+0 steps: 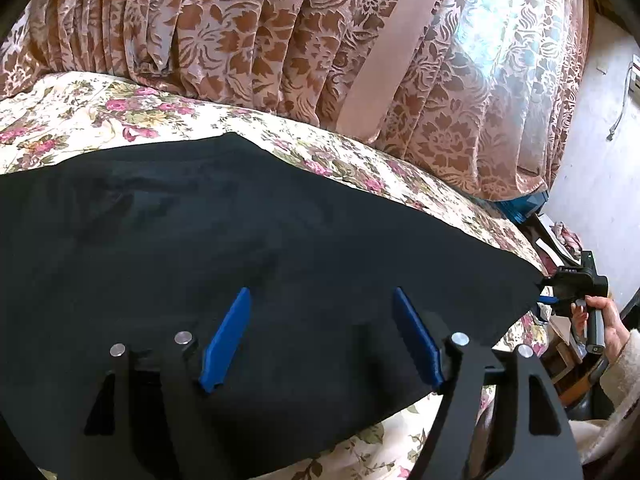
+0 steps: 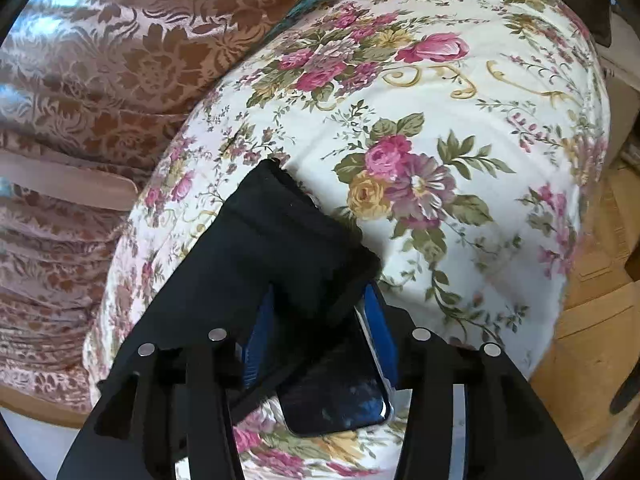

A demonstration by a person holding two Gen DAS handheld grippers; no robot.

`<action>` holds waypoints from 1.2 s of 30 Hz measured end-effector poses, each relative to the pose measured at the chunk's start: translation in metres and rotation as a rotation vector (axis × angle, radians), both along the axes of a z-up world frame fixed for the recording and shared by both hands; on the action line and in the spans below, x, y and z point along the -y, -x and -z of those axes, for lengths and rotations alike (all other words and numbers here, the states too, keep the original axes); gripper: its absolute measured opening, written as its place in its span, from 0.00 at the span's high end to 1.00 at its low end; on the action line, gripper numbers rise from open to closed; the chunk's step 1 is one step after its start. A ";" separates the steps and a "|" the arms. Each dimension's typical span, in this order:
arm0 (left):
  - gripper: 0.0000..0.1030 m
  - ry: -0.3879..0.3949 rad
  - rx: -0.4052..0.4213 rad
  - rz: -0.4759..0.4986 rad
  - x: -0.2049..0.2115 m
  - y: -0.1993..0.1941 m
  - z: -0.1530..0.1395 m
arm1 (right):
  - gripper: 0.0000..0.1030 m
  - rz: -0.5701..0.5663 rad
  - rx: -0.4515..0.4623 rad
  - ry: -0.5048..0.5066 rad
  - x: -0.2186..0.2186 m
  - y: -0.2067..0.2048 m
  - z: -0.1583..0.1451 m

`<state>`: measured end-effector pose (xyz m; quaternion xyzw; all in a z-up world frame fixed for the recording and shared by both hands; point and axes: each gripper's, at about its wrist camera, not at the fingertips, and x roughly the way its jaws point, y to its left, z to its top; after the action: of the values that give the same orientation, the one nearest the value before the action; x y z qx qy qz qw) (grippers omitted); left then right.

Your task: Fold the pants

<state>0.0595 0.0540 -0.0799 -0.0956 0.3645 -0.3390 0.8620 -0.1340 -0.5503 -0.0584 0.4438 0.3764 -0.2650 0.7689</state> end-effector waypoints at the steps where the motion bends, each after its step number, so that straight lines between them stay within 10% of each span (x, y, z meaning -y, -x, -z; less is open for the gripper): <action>1: 0.27 0.000 0.002 -0.001 0.000 0.000 -0.001 | 0.55 0.003 0.005 -0.005 0.002 -0.001 0.002; 19: 0.20 0.034 -0.018 -0.162 -0.035 -0.011 0.002 | 0.38 0.082 0.169 -0.089 0.019 0.005 0.010; 26: 0.16 0.012 -0.005 -0.162 -0.036 -0.011 -0.001 | 0.72 0.052 0.122 -0.016 0.016 -0.003 0.006; 36: 0.12 0.034 -0.008 -0.268 -0.053 -0.012 0.003 | 0.82 -0.004 0.184 0.121 -0.017 -0.014 -0.053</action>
<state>0.0713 0.1074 -0.0826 -0.1596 0.3461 -0.2267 0.8963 -0.1203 -0.5337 -0.0055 0.4185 0.2883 -0.2436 0.8261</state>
